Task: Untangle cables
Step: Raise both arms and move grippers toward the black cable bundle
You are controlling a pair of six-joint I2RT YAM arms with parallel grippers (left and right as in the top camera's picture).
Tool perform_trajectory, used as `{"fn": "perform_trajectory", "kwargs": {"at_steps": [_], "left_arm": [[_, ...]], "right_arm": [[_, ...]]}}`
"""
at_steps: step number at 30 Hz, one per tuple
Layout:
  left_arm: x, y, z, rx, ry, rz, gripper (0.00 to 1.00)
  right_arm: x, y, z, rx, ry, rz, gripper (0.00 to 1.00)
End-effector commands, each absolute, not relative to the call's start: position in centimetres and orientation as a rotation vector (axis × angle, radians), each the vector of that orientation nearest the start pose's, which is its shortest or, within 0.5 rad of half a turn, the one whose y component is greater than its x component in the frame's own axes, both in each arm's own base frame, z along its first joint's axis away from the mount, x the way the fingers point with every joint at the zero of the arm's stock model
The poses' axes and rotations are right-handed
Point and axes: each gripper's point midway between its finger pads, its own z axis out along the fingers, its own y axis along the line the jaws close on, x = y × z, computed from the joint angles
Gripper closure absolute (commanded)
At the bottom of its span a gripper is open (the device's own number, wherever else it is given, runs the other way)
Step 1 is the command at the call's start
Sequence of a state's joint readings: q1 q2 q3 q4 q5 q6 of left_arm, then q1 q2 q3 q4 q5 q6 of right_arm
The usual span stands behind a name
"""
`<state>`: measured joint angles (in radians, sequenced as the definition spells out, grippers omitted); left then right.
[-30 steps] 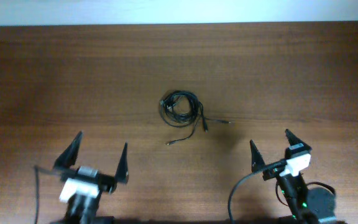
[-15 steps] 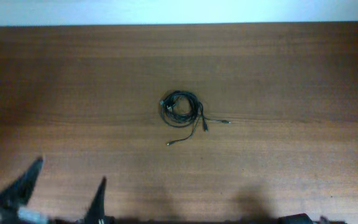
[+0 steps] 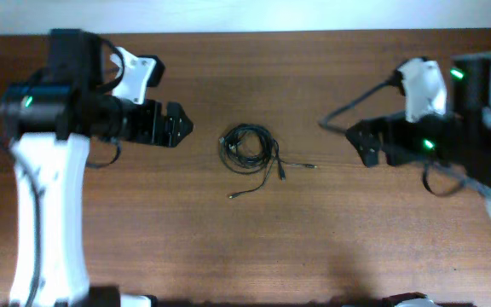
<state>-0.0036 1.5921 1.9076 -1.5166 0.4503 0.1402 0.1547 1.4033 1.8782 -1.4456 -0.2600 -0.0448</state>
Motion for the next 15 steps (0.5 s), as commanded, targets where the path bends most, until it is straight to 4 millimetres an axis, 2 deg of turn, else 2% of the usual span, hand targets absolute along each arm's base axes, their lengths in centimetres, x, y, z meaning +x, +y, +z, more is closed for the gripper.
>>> {"fn": "perform_trajectory", "kwargs": {"at_steps": [1, 2, 3, 4, 5, 7, 9, 12, 15], "left_arm": [[33.8, -7.9, 24.8, 0.276, 2.850, -0.679, 1.00], [34.1, -8.0, 23.7, 0.270, 2.886, -0.692, 1.00], [34.6, -8.3, 22.1, 0.269, 2.931, -0.709, 1.00], [35.1, -8.9, 20.3, 0.282, 2.969, -0.723, 1.00], [35.6, -9.6, 18.8, 0.307, 2.987, -0.729, 1.00], [36.7, -11.2, 16.1, 0.380, 2.972, -0.718, 1.00], [37.5, -11.8, 15.0, 0.411, 2.935, -0.709, 1.00], [40.0, -13.0, 12.6, 0.455, 2.823, -0.685, 1.00], [40.7, -13.8, 9.9, 0.485, 2.796, -0.682, 1.00]], "right_arm": [[30.7, 10.4, 31.3, -0.366, 2.623, 0.486, 0.15], [31.2, 11.1, 30.5, -0.374, 2.648, 0.541, 0.23], [31.8, 11.8, 29.3, -0.378, 2.683, 0.597, 0.46], [32.6, 12.1, 27.8, -0.371, 2.733, 0.617, 0.88], [33.0, 12.2, 26.5, -0.364, 2.780, 0.631, 0.96], [33.6, 13.1, 24.1, -0.353, 2.855, 0.721, 0.96], [33.9, 13.5, 23.0, -0.346, 2.886, 0.752, 0.96], [34.7, 14.0, 20.6, -0.310, 2.955, 0.782, 0.96], [35.4, 14.9, 18.6, -0.289, 3.000, 0.791, 0.96]]}}
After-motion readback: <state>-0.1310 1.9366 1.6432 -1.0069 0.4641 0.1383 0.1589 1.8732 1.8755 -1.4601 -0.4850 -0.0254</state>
